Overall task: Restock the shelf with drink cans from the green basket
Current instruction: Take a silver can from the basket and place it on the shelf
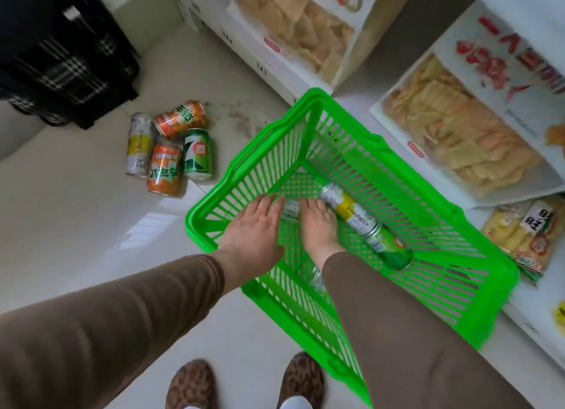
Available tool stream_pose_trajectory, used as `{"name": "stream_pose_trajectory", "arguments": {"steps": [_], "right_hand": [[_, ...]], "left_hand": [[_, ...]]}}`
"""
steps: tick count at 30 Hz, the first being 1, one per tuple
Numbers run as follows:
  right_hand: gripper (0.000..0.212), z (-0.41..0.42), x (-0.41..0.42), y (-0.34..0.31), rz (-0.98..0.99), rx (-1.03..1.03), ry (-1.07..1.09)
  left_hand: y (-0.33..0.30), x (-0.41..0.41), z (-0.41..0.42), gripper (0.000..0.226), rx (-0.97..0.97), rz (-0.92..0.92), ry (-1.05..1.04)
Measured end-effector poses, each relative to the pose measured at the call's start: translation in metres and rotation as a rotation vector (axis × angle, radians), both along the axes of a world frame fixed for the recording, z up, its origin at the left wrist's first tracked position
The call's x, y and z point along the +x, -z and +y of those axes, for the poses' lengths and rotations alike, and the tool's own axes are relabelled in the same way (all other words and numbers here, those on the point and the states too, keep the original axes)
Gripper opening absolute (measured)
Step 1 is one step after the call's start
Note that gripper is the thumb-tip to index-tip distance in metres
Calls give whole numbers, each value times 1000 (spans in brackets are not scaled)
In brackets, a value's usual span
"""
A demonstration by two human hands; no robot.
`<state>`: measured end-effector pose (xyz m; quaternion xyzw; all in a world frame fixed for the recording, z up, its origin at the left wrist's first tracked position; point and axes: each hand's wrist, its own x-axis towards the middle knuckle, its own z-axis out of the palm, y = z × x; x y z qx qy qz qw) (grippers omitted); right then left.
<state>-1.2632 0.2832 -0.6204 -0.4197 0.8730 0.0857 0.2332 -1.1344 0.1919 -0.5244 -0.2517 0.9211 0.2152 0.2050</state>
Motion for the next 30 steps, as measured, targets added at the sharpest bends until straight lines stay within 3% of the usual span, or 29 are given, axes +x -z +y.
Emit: {"name": "stream_pose_trajectory", "arguments": {"steps": [4,8,16,24,30], "right_hand": [[40,0,-2,-15,-59,-19,101],[55,18,1,-92,-299,-165,473],[48,22,-4,-354,-505,-487,685],[59,-32,-12,-640,-476,-865,695],[48,-59,-32,-776,-380,-1074,611]], "left_hand": [[-16,3,-3,96,28,4,-45],[-73,14,-3,98,70,-35,-90],[-301,17,-24,107,69,89,-132],[-564,-3,-66,117,-25,399,-67],[-683,-35,-91,115,-132,552,-20]]}}
